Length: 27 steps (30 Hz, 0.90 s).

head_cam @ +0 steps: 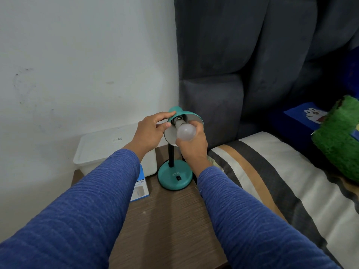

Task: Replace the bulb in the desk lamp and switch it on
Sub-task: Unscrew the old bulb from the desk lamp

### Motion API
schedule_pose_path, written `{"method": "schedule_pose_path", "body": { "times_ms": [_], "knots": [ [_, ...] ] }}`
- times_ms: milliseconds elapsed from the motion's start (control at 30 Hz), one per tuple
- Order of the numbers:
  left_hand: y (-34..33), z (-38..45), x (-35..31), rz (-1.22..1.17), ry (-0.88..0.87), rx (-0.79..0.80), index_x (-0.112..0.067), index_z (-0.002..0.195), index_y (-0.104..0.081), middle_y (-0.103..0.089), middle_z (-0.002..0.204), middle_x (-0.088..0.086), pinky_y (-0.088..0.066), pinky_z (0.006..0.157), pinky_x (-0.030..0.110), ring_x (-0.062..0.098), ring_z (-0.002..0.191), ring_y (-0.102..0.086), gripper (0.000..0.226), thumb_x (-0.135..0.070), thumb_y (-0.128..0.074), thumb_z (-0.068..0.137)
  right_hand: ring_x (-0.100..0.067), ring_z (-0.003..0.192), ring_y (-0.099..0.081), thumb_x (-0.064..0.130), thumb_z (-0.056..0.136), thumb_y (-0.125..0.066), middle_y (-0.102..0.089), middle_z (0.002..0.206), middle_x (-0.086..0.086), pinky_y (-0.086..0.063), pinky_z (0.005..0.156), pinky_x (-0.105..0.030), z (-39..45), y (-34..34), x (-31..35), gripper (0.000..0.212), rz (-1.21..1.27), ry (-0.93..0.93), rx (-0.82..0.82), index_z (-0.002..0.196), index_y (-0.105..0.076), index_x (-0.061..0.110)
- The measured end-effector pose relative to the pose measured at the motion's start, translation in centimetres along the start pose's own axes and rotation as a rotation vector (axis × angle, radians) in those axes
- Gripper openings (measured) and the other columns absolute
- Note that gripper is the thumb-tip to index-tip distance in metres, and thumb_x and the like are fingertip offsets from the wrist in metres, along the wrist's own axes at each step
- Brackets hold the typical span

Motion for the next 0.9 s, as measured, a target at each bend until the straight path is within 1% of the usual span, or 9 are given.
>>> {"method": "schedule_pose_path", "body": {
  "times_ms": [133,233,333,367,433,533,700,800,900],
  "knots": [
    [0.0,-0.2,-0.4,-0.007,0.003,-0.004,-0.027,0.126,-0.058,-0.056,0.136,-0.004,-0.040,0.109,0.029,0.014,0.123,-0.054,0.037,-0.011,-0.054,0.093,-0.023,0.105,-0.054,0.010,0.070,-0.073,-0.048,0.114,-0.001,-0.051,0.085,-0.035,-0.3,0.8,-0.1,0.060,0.075,-0.021,0.072,0.119,-0.041,0.027],
    [0.0,-0.3,-0.7,0.016,0.001,-0.006,-0.026,0.127,-0.058,-0.056,0.136,-0.004,-0.036,0.105,0.018,0.012,0.124,-0.053,0.037,-0.010,-0.053,0.094,-0.020,0.099,-0.057,0.024,0.070,-0.079,-0.051,0.102,0.004,-0.053,0.085,-0.036,-0.6,1.5,0.0,0.056,0.099,-0.010,0.104,0.109,-0.039,0.029],
    [0.2,-0.5,-0.9,0.047,0.011,0.006,-0.026,0.130,-0.056,-0.054,0.138,-0.004,-0.030,0.096,0.009,0.011,0.124,-0.053,0.038,-0.013,-0.052,0.095,-0.020,0.097,-0.057,0.027,0.073,-0.077,-0.051,0.106,0.000,-0.051,0.080,-0.032,-0.7,2.1,0.3,0.053,0.032,-0.008,0.116,0.111,-0.040,0.026],
    [0.3,-0.6,-1.0,0.061,0.017,0.007,-0.027,0.132,-0.053,-0.053,0.139,-0.003,-0.030,0.097,0.010,0.012,0.124,-0.052,0.039,-0.015,-0.051,0.095,-0.020,0.098,-0.057,0.025,0.074,-0.076,-0.050,0.109,-0.001,-0.049,0.079,-0.030,-0.8,2.4,0.4,0.055,-0.001,-0.006,0.119,0.115,-0.040,0.024],
    [0.5,-1.1,-1.0,0.107,0.039,-0.010,-0.030,0.139,-0.044,-0.053,0.140,0.001,-0.030,0.103,0.018,0.017,0.126,-0.052,0.044,-0.021,-0.049,0.097,-0.021,0.104,-0.056,0.022,0.074,-0.075,-0.051,0.114,-0.004,-0.047,0.083,-0.029,-0.9,3.0,0.8,0.061,-0.098,0.008,0.133,0.126,-0.043,0.021],
    [1.3,-2.2,-0.2,0.112,0.154,-0.046,-0.026,0.145,-0.034,-0.049,0.142,0.006,-0.030,0.108,0.027,0.022,0.128,-0.049,0.049,-0.026,-0.046,0.097,-0.023,0.109,-0.056,0.021,0.074,-0.073,-0.056,0.112,-0.006,-0.044,0.085,-0.026,-1.4,4.1,1.5,0.053,-0.303,0.065,0.192,0.123,-0.053,0.015],
    [2.7,-6.1,2.9,0.272,0.313,-0.021,-0.015,0.143,-0.036,-0.049,0.141,0.011,-0.031,0.108,0.032,0.027,0.130,-0.046,0.051,-0.032,-0.047,0.096,-0.023,0.103,-0.054,0.020,0.074,-0.072,-0.058,0.119,-0.009,-0.044,0.086,-0.029,-3.5,5.0,1.8,0.050,-0.524,0.155,0.325,0.120,-0.055,0.015],
    [2.7,-9.5,5.2,0.339,0.391,0.029,-0.012,0.141,-0.038,-0.051,0.140,0.014,-0.032,0.108,0.034,0.029,0.130,-0.045,0.051,-0.031,-0.049,0.095,-0.021,0.097,-0.053,0.019,0.072,-0.072,-0.059,0.119,-0.010,-0.042,0.081,-0.027,-5.0,4.4,1.0,0.050,-0.629,0.200,0.397,0.119,-0.055,0.014],
    [2.0,-12.8,7.9,0.381,0.466,0.084,-0.011,0.141,-0.037,-0.049,0.141,0.014,-0.032,0.108,0.034,0.031,0.130,-0.045,0.052,-0.031,-0.049,0.095,-0.023,0.098,-0.056,0.020,0.071,-0.074,-0.060,0.118,-0.009,-0.039,0.077,-0.025,-6.6,2.9,-0.6,0.050,-0.688,0.231,0.475,0.117,-0.056,0.013]
  ]
}}
Point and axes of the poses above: each hand's wrist, its own z-axis towards the middle knuckle, its own y-axis out of the back of the hand, x = y × z, the point moved 2 cm from there along z, towards the middle knuckle
